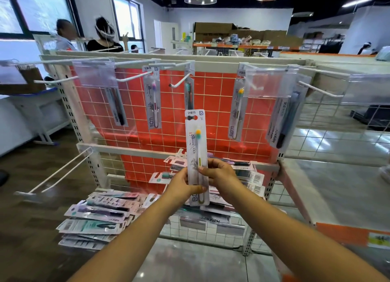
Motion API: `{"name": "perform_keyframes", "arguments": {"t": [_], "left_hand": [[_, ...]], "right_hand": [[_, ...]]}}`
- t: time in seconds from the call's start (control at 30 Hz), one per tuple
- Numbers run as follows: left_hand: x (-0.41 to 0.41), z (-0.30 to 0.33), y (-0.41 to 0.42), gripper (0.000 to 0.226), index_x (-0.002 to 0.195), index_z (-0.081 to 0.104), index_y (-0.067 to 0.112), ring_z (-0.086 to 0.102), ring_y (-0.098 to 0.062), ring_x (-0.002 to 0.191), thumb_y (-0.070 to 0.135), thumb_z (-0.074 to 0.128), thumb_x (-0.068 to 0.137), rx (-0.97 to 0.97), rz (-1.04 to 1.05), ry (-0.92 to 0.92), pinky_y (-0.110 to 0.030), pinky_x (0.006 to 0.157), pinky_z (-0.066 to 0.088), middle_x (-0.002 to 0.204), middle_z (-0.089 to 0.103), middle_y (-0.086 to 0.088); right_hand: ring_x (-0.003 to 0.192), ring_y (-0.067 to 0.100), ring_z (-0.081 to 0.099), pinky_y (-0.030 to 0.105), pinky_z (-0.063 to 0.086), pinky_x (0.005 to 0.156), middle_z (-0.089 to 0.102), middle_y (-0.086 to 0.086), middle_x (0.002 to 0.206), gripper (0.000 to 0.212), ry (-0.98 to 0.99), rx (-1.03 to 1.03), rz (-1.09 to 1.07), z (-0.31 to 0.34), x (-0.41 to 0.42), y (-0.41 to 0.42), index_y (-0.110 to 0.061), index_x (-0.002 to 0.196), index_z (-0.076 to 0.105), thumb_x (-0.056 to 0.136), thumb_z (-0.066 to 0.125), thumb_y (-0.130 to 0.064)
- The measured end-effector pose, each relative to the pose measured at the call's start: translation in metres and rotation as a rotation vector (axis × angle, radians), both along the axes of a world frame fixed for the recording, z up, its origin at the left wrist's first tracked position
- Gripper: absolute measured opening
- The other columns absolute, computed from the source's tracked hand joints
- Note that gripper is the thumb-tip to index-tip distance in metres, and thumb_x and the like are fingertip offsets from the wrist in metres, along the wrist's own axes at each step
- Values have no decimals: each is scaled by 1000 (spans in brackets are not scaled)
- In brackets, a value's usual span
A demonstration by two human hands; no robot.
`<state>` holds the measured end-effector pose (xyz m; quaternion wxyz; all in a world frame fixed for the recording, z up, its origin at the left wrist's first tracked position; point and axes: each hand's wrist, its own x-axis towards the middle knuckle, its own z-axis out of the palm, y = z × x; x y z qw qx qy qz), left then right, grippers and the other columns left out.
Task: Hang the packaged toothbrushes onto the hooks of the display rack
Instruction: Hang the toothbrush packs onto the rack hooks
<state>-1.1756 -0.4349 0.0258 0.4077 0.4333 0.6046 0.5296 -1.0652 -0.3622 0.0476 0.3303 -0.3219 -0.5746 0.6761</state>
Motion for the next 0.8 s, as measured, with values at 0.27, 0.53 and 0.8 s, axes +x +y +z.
{"name": "perform_keyframes", "arguments": {"t": [0.27, 0.53, 0.8], "left_hand": [[-37, -7, -20, 39, 101, 58, 15, 62, -26, 99, -9, 70, 72, -89, 188, -75, -34, 78, 51, 101, 67, -8], [-55, -18, -38, 35, 92, 59, 17, 63, -28, 96, -11, 67, 74, -126, 260, -127, -43, 86, 51, 95, 68, -7], [-56, -30, -43, 32, 96, 60, 16, 64, -28, 96, -5, 70, 74, -194, 276, -124, -49, 87, 51, 99, 68, -8]], "right_hand": [[91, 22, 58, 30, 46, 77, 64, 6, 92, 19, -441, 352, -61, -21, 8, 25, -1, 106, 64, 92, 56, -11], [111, 30, 51, 32, 44, 85, 57, 11, 119, 28, -1089, 985, 212, -55, 21, 36, -9, 114, 60, 89, 54, -17], [116, 29, 43, 34, 41, 93, 50, 10, 123, 33, -1247, 1059, 217, -59, 16, 37, -10, 119, 58, 89, 57, -25]]}}
